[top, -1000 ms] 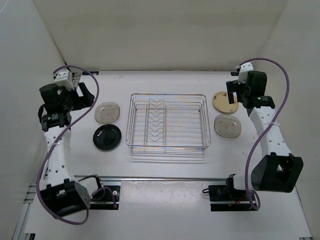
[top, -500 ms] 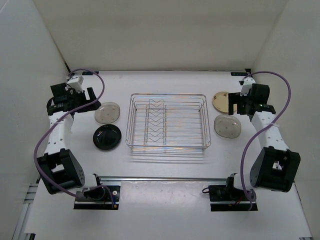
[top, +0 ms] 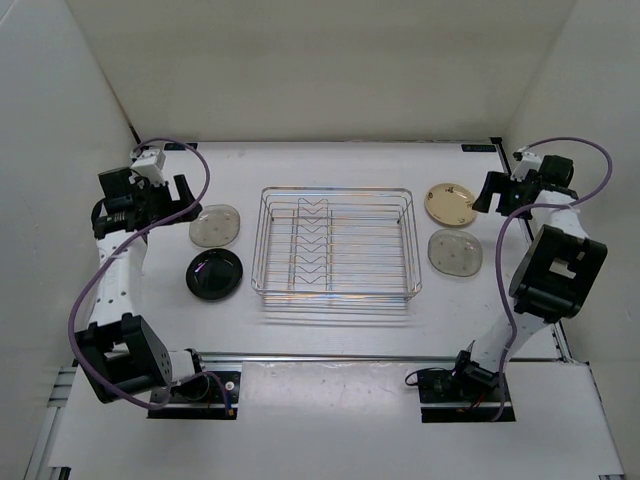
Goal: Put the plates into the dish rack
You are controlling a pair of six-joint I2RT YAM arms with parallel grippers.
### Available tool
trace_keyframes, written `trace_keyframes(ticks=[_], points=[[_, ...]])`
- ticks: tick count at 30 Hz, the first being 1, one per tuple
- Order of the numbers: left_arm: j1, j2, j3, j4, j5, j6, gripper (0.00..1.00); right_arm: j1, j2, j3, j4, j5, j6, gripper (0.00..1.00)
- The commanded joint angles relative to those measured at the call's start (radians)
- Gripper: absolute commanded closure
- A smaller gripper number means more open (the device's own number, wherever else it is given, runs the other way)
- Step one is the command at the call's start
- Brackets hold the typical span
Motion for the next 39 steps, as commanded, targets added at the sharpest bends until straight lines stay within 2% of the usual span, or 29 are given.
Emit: trace_keyframes(ticks=[1, 9, 20, 39], points=[[-0.006, -0.065, -0.025, 0.004, 0.060, -0.002, 0.00, 0.003, 0.048, 0.109, -0.036, -0.123, 0.040, 0.00], [-0.006, -0.076, -0.025, 0.004, 0.114, -0.011, 0.00, 0.003, 0.208, 0.244, -0.047, -0.172, 0.077, 0.02], [-0.006, -0.057, -0.025, 0.004, 0.123, -0.011, 0.00, 0.003, 0.401, 0.401, -0.112, -0.243, 0.031, 0.06], [-0.006, -0.088, -0.025, 0.004, 0.123, -0.011, 0.00, -0.016, 0.500, 0.488, -0.121, -0.271, 0.051, 0.13]])
